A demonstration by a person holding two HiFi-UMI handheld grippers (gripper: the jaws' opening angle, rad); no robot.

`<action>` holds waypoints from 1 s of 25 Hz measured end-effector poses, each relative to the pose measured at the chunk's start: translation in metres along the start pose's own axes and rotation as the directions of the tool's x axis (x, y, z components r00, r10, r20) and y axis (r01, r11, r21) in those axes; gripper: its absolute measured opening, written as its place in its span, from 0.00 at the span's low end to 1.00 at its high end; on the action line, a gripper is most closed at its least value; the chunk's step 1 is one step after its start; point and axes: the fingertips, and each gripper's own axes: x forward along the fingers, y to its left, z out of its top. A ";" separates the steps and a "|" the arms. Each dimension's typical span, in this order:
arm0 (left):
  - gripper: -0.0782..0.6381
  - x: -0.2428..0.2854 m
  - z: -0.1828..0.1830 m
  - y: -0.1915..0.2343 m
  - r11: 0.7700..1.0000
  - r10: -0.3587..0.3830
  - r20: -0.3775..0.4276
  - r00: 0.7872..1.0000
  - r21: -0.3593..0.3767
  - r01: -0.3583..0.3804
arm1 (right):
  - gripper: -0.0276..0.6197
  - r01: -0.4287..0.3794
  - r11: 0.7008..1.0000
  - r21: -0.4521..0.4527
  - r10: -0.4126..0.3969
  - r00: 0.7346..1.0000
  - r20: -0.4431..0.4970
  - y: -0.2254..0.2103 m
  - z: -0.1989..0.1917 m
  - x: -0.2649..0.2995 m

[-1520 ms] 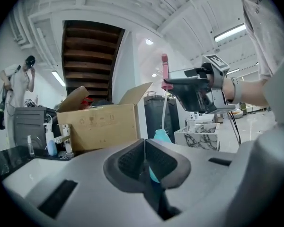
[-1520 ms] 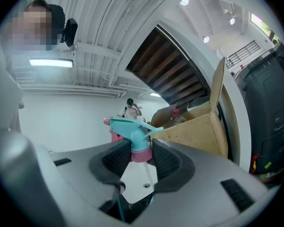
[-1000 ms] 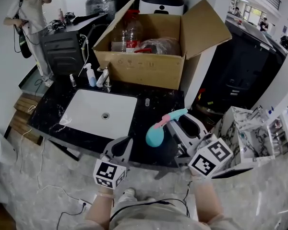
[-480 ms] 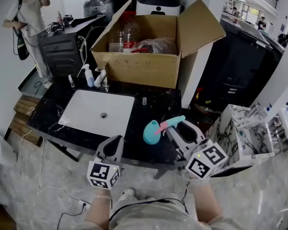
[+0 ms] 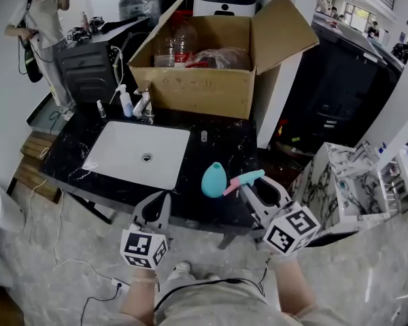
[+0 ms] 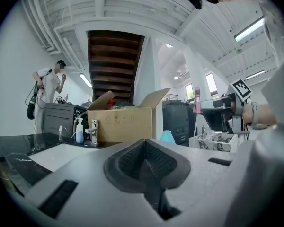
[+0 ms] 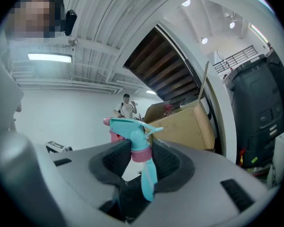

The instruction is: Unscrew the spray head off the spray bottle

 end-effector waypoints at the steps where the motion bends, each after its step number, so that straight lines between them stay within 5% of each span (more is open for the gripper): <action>1: 0.12 -0.001 0.000 0.000 1.000 0.003 0.001 1.000 0.002 -0.003 | 0.26 0.000 1.000 0.002 0.000 1.000 -0.002 0.000 -0.002 -0.001; 25: 0.12 -0.028 0.002 -0.008 0.998 0.065 0.024 0.998 0.025 -0.065 | 0.27 0.006 1.000 -0.023 -0.006 1.000 -0.016 -0.007 -0.025 -0.019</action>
